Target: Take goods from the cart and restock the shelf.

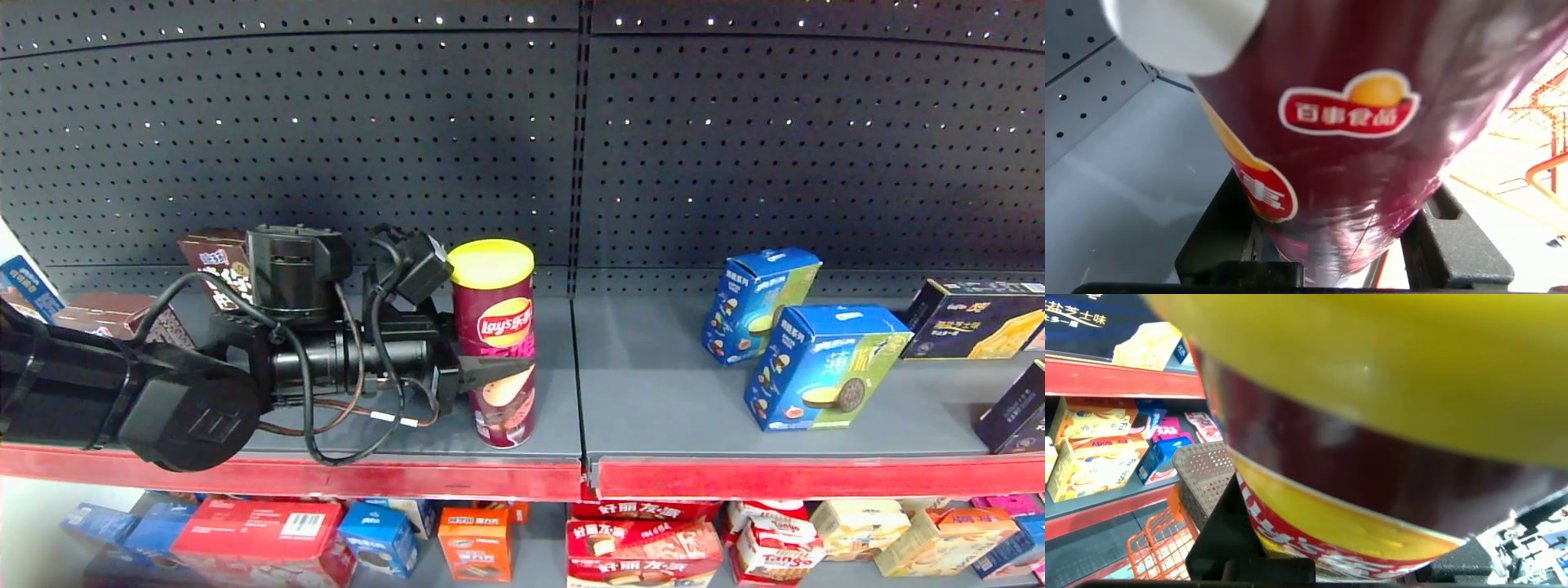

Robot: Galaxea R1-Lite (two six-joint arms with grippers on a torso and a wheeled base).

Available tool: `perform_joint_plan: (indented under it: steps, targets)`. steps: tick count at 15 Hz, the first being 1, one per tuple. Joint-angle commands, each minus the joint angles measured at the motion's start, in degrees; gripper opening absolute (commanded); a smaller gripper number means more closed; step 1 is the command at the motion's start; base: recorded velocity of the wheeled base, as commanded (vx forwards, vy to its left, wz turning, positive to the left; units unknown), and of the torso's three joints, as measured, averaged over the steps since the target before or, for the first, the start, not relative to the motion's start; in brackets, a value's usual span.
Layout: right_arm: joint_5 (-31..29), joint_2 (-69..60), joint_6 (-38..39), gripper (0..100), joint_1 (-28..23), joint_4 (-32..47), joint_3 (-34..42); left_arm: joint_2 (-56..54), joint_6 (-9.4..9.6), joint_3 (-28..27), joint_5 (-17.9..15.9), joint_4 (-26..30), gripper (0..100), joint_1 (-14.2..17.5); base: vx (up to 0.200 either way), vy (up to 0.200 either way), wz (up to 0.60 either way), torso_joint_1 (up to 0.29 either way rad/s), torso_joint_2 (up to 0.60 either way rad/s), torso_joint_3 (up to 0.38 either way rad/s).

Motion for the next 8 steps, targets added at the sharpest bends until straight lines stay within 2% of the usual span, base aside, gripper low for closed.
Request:
perform_joint_plan:
  steps: [1, 2, 8]
  targets:
    - [0.0, 0.1, 0.0, 0, 0.0, 0.0, 0.1, 0.2, 0.01, 0.2, 0.2, -0.1, 0, 0.0, 0.000, 0.000, 0.00, 0.000, 0.00, 0.000]
    - [0.0, 0.1, 0.0, 0, 0.0, 0.0, 0.1, 0.2, 0.01, 0.4, 0.5, -0.2, 100, 0.0, 0.000, 0.000, 0.00, 0.000, 0.00, 0.000]
    - [-0.1, 0.1, 0.0, 0, 0.0, 0.0, 0.1, -0.1, -0.43, 0.4, 1.5, 0.2, 100, 0.2, 0.000, 0.000, 0.00, 0.000, 0.00, 0.000]
